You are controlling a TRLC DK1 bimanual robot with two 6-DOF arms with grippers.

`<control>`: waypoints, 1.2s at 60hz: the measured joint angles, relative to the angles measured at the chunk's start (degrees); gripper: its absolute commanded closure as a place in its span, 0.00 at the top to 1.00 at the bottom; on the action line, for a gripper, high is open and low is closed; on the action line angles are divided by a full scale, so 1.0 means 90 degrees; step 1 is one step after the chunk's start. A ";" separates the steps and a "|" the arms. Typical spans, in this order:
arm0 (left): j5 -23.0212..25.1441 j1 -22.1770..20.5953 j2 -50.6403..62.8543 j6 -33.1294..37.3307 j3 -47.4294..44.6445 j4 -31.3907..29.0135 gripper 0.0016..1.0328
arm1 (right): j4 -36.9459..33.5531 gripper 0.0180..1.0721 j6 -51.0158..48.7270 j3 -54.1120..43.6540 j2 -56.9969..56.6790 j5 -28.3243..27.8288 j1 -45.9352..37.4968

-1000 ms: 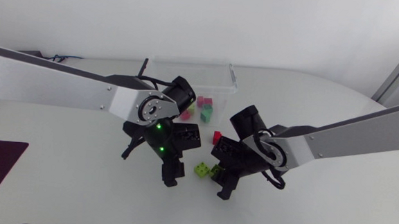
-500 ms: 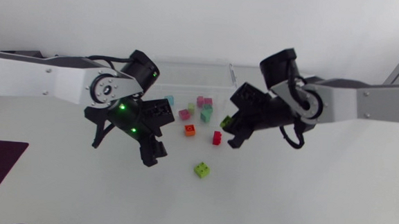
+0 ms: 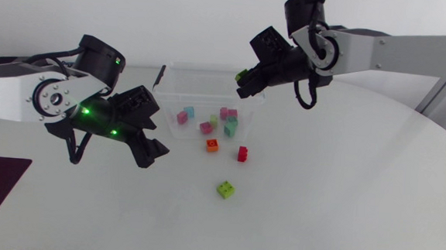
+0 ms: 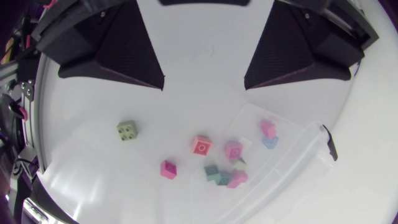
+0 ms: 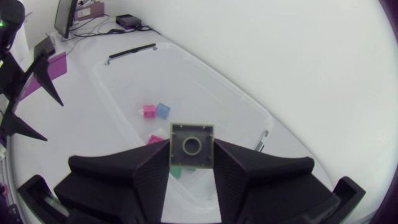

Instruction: Pick up the duplo bricks and place them in the container

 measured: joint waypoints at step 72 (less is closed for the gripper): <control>0.0316 0.1921 -0.0874 -0.1440 -0.1906 0.3572 0.95 | 0.1154 0.81 -0.0571 -0.3145 -0.1948 -0.0770 -0.0459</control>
